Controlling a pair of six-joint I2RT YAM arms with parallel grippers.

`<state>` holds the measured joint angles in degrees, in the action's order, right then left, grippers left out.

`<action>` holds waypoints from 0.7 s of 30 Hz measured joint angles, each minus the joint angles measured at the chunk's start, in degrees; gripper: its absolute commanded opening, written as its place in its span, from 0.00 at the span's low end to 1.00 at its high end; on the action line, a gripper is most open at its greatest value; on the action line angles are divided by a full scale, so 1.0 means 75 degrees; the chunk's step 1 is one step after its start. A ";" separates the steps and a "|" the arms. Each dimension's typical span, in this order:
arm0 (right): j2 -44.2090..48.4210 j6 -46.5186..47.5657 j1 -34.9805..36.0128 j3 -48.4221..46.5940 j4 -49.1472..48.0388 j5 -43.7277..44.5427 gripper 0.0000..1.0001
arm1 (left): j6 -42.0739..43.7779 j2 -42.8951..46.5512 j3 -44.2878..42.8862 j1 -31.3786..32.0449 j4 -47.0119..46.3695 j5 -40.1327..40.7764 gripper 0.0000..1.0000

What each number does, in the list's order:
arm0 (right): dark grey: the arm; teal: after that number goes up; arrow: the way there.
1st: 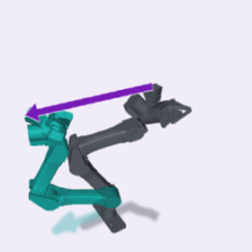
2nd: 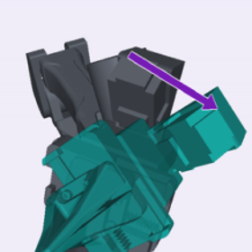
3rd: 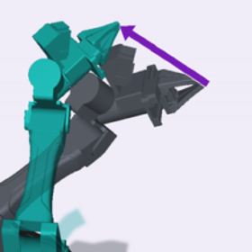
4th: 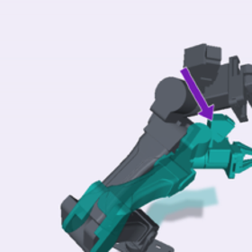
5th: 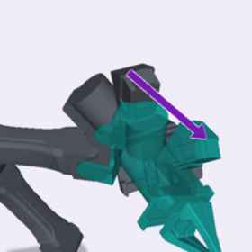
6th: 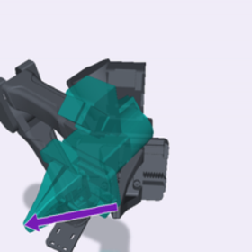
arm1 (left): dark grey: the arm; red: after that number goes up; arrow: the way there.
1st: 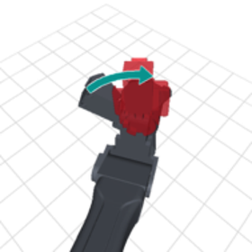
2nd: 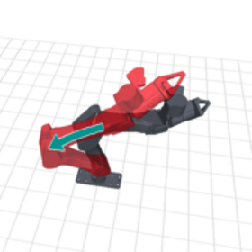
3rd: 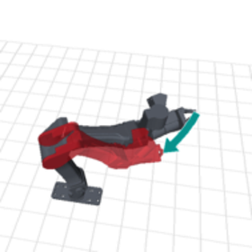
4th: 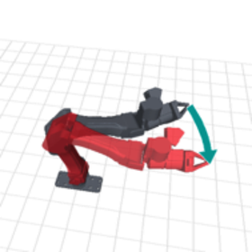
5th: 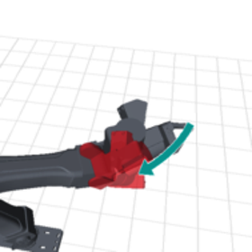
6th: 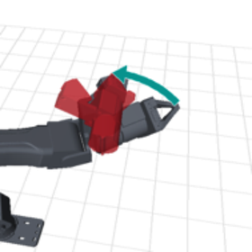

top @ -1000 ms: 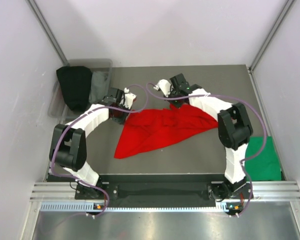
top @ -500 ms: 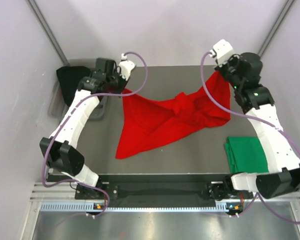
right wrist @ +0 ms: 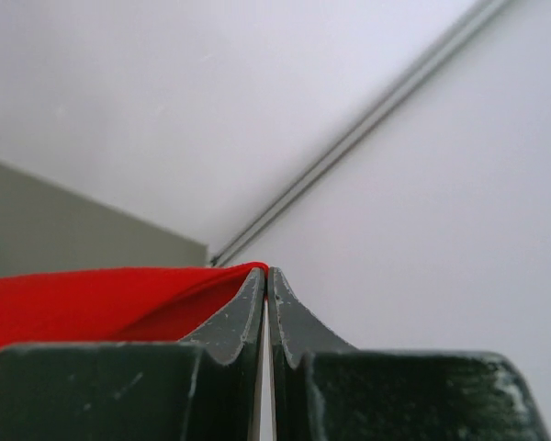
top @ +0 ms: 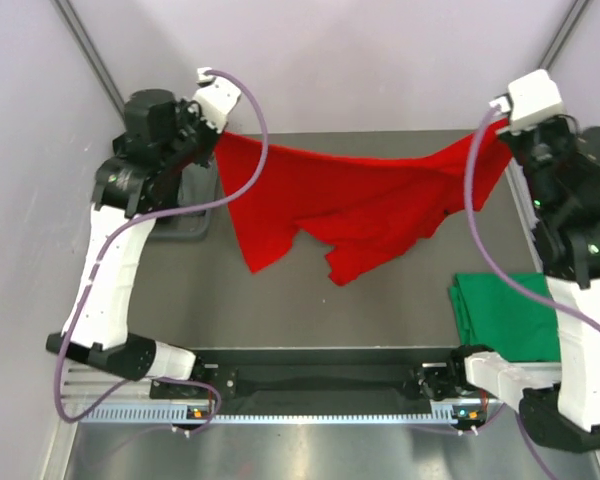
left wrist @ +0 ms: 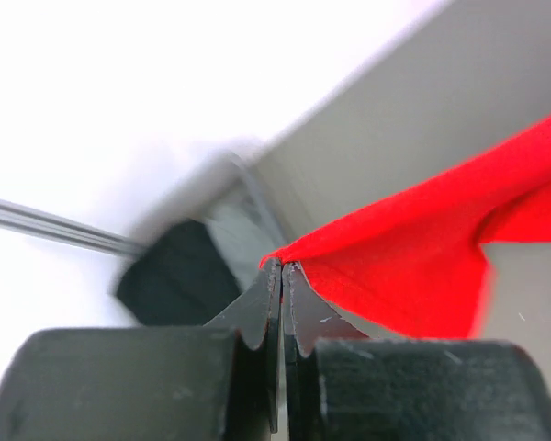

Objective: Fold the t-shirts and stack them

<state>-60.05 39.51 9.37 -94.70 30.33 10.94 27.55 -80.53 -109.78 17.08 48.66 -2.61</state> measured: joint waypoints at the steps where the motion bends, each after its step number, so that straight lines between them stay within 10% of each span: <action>1: 0.0143 0.0055 -0.0017 -0.0198 0.0052 0.0073 0.00 | 0.0041 0.0146 -0.0157 0.0000 0.0012 0.0047 0.00; 21: 0.2366 0.0571 0.0085 -0.2366 0.1230 0.0766 0.00 | 0.0656 0.3037 -0.1020 0.0038 -0.0160 0.0277 0.00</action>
<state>-42.30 43.79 10.00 -112.44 39.55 16.69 32.47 -57.76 -117.43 17.37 47.46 -0.54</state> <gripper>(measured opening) 0.006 0.012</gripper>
